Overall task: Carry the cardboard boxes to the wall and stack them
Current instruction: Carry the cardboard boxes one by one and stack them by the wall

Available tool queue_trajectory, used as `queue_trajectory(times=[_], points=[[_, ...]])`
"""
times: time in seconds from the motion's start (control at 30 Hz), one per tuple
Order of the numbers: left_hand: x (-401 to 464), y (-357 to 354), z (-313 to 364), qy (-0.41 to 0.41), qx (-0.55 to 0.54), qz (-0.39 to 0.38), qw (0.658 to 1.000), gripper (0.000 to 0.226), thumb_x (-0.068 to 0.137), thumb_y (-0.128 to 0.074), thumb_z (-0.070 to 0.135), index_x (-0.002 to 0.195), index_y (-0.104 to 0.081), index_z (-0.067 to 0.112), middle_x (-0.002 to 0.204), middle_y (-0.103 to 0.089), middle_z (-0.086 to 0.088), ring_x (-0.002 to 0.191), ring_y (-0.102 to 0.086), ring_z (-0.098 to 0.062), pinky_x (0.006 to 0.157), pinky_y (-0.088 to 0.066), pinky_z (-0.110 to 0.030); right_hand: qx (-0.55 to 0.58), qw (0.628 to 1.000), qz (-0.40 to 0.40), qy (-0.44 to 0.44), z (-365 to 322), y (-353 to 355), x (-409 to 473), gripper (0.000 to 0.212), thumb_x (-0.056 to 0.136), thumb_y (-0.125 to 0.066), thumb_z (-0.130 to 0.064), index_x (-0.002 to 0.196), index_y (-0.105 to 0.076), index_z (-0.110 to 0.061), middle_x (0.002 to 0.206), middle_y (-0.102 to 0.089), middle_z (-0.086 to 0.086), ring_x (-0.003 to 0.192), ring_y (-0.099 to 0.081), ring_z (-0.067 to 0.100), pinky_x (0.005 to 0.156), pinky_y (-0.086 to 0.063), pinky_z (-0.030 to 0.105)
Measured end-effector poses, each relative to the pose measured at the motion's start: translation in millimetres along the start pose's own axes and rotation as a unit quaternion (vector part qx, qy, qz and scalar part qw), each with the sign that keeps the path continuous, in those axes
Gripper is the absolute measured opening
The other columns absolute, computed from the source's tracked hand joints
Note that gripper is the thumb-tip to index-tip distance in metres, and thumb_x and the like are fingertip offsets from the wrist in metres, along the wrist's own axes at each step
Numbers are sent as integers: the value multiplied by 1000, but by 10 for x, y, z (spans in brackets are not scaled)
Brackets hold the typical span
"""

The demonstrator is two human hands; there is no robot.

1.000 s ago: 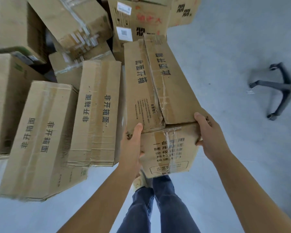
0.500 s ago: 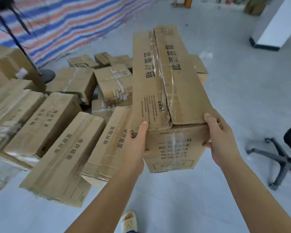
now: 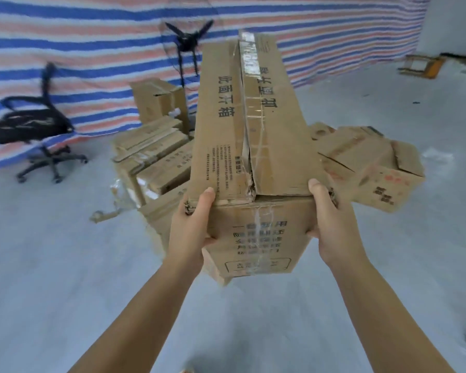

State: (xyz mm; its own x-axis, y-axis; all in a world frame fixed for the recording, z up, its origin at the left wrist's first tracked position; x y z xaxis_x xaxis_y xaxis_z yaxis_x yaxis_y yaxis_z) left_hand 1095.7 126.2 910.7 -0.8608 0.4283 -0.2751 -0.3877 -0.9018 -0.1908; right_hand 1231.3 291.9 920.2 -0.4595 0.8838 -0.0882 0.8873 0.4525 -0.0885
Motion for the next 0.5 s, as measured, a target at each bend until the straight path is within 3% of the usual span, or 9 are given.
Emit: queue_trajectory(times=[0.07, 0.13, 0.27, 0.37, 0.5], points=[[-168, 392, 24, 7, -7, 43, 999, 31, 89, -59, 39, 117, -58, 26, 102, -68, 10, 91, -64, -5, 82, -56, -47, -16, 999, -35, -10, 28, -285, -182, 40, 91, -57, -41, 130, -54, -34, 109, -66, -14, 77, -65, -7, 56, -49, 19], [-336, 814, 5, 13, -16, 87, 996, 28, 89, -59, 40, 114, -60, 27, 103, -67, 9, 94, -63, -8, 83, -56, -49, -45, 996, -80, -16, 83, -604, -395, 38, 92, -55, -40, 130, -54, -33, 106, -66, -15, 69, -64, -8, 50, -43, 18], [-754, 1731, -108, 18, -53, 180, 982, 10, 90, -58, 39, 98, -62, 33, 94, -68, 11, 90, -64, -7, 79, -57, -50, -103, 979, -174, -33, 312, -1340, -941, 42, 91, -55, -42, 132, -54, -32, 112, -64, -11, 90, -60, 5, 65, -47, 30], [-1147, 2502, -202, 30, -82, 251, 964, 10, 90, -58, 40, 96, -61, 32, 94, -67, 9, 88, -64, -10, 74, -58, -48, -148, 958, -241, -52, 538, -1950, -1505, 47, 90, -56, -45, 134, -51, -30, 117, -59, -9, 103, -55, 15, 92, -49, 46], [-1784, 3623, -365, 48, -114, 343, 931, 12, 89, -59, 41, 92, -57, 29, 92, -63, 7, 84, -63, -17, 77, -56, -54, -175, 925, -332, -57, 885, -2770, -2470, 31, 93, -54, -41, 123, -52, -37, 94, -56, -19, 84, -52, 5, 89, -46, 41]])
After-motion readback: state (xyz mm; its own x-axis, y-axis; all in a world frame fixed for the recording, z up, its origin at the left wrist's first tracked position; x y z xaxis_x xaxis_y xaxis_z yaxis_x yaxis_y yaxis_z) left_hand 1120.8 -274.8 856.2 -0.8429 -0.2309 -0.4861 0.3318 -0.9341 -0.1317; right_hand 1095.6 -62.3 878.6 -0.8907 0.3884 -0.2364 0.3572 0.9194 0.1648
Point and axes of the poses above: each hand's wrist, its own x-axis towards the middle knuckle, its own y-axis out of the back of the hand, z = x × y, the point moved 4 cm from there along x, towards the middle knuckle
